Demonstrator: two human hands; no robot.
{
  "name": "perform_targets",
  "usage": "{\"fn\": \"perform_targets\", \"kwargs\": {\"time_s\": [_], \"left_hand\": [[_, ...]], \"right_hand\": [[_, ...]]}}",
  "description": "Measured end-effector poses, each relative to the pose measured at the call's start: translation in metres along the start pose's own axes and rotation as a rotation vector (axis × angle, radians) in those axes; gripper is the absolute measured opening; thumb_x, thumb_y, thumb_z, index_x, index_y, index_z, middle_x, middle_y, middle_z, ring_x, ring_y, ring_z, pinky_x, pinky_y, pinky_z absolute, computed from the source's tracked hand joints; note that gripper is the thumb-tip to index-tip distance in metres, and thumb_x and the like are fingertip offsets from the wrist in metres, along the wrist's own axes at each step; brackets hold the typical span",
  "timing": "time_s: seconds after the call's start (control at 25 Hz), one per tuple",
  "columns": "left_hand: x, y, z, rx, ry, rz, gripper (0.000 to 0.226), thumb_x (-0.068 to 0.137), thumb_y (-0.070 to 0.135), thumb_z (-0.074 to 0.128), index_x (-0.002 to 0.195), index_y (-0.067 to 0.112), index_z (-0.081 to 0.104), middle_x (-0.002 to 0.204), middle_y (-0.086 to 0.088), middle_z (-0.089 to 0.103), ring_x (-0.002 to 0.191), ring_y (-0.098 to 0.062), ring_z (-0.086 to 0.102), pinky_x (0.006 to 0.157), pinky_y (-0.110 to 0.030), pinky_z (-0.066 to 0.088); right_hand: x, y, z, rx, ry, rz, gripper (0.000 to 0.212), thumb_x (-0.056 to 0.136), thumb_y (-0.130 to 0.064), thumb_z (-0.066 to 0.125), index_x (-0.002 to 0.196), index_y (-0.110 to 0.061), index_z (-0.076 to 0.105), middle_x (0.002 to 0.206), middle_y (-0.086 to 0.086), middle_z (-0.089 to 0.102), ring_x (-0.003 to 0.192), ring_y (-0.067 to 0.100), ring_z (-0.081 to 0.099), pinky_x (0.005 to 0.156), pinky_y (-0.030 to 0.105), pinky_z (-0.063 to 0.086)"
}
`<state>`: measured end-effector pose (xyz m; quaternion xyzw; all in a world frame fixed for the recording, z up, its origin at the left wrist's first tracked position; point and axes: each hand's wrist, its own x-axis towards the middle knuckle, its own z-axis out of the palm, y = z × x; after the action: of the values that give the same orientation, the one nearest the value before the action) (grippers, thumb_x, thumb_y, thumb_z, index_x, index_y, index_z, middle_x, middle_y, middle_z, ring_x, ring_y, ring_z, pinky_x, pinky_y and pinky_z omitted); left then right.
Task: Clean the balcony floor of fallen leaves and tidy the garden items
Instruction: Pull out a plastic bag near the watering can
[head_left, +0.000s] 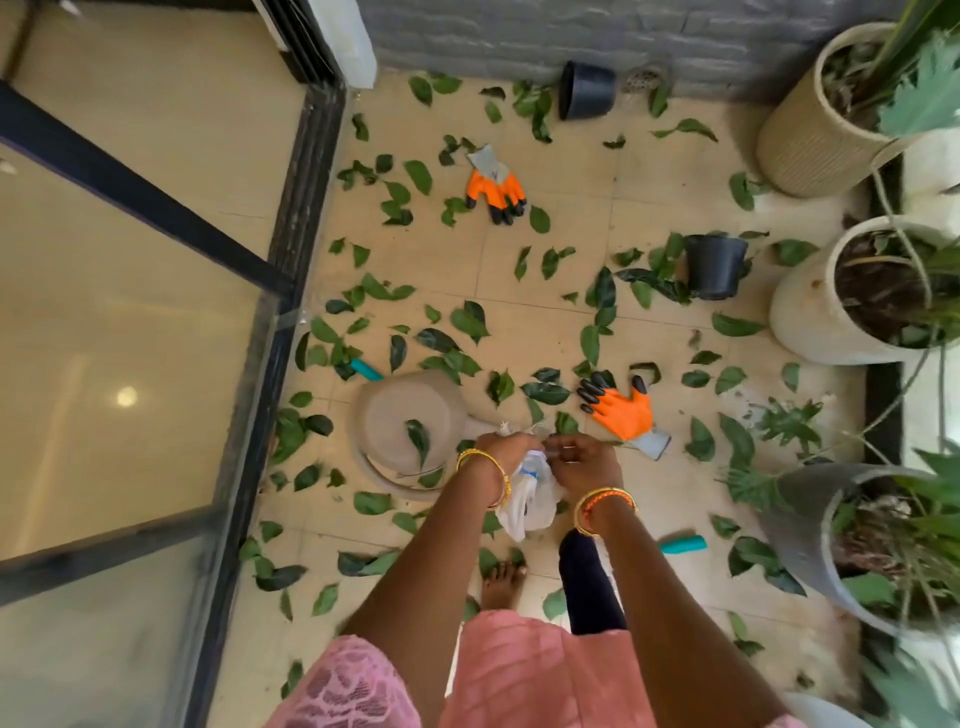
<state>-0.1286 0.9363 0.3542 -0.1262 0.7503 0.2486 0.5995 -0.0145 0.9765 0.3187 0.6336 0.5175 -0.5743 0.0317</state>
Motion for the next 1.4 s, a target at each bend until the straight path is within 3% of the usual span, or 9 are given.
{"fn": "perform_targets", "kwargs": {"time_s": [0.28,0.44,0.64,0.72,0.88,1.04,1.16,1.28,1.4], "left_hand": [[0.000,0.065,0.063,-0.047,0.088,-0.049,0.028,0.079,0.018,0.066,0.100,0.001,0.059,0.097,-0.016,0.061,0.080,-0.029,0.055,0.064,-0.028,0.043],[0.007,0.110,0.115,0.018,0.036,-0.007,0.035,0.080,0.022,0.066,0.105,-0.002,0.066,0.105,-0.018,0.065,0.083,-0.029,0.058,0.070,-0.031,0.045],[0.023,0.142,0.166,0.184,0.013,0.062,0.040,0.075,0.023,0.068,0.105,-0.003,0.068,0.109,-0.020,0.067,0.087,-0.031,0.063,0.070,-0.034,0.048],[0.028,0.148,0.180,0.181,-0.008,0.068,0.045,0.076,0.026,0.068,0.110,-0.003,0.066,0.112,-0.020,0.066,0.084,-0.029,0.061,0.073,-0.036,0.049],[0.040,0.142,0.196,0.131,-0.002,0.084,0.057,0.084,0.035,0.068,0.125,-0.003,0.055,0.123,-0.012,0.058,0.106,-0.028,0.057,0.078,-0.028,0.041],[0.049,0.135,0.205,0.165,0.001,0.054,0.053,0.084,0.029,0.069,0.123,-0.004,0.056,0.123,-0.015,0.059,0.095,-0.027,0.056,0.072,-0.028,0.039],[0.070,0.135,0.218,0.222,0.000,0.047,0.046,0.083,0.023,0.067,0.120,-0.003,0.059,0.120,-0.015,0.061,0.094,-0.028,0.058,0.066,-0.027,0.039],[0.105,0.141,0.240,0.263,0.034,0.089,0.038,0.082,0.019,0.065,0.115,-0.001,0.063,0.114,-0.016,0.063,0.084,-0.026,0.054,0.052,-0.024,0.034],[0.179,0.140,0.271,0.224,0.041,0.138,0.028,0.079,0.016,0.069,0.100,-0.003,0.067,0.104,-0.018,0.066,0.080,-0.024,0.054,0.066,-0.028,0.043]], "right_hand": [[0.048,-0.044,-0.072,0.275,-0.033,0.204,0.017,0.080,0.006,0.062,0.079,-0.011,0.059,0.072,0.006,0.060,0.066,0.018,0.057,0.060,0.024,0.050],[0.078,-0.050,-0.122,0.360,0.054,0.266,0.019,0.082,0.003,0.058,0.074,-0.014,0.061,0.080,0.013,0.063,0.071,0.024,0.057,0.068,0.035,0.051],[0.112,-0.052,-0.159,0.374,0.166,0.275,0.032,0.079,0.002,0.064,0.058,-0.021,0.059,0.063,0.000,0.060,0.070,0.020,0.054,0.075,0.035,0.048],[0.122,-0.048,-0.163,0.357,0.198,0.258,0.028,0.080,0.001,0.061,0.063,-0.021,0.061,0.066,-0.002,0.061,0.076,0.020,0.055,0.077,0.031,0.047],[0.134,-0.032,-0.159,0.277,0.237,0.258,0.017,0.081,-0.003,0.057,0.079,-0.015,0.068,0.091,0.003,0.068,0.079,0.014,0.057,0.075,0.023,0.044],[0.138,-0.020,-0.169,0.264,0.478,0.300,0.016,0.081,-0.008,0.053,0.067,-0.003,0.061,0.071,0.016,0.064,0.072,0.030,0.061,0.068,0.033,0.049],[0.163,-0.003,-0.201,0.154,0.597,0.308,0.019,0.082,-0.014,0.057,0.073,0.002,0.063,0.070,0.018,0.062,0.071,0.028,0.056,0.064,0.027,0.041],[0.221,0.034,-0.245,0.017,0.626,0.318,0.021,0.078,-0.007,0.059,0.096,0.000,0.067,0.099,0.019,0.067,0.094,0.032,0.061,0.085,0.035,0.049],[0.307,0.097,-0.281,-0.178,0.581,0.388,0.039,0.082,-0.008,0.061,0.119,0.000,0.056,0.126,0.019,0.054,0.116,0.032,0.051,0.100,0.032,0.039]]}}
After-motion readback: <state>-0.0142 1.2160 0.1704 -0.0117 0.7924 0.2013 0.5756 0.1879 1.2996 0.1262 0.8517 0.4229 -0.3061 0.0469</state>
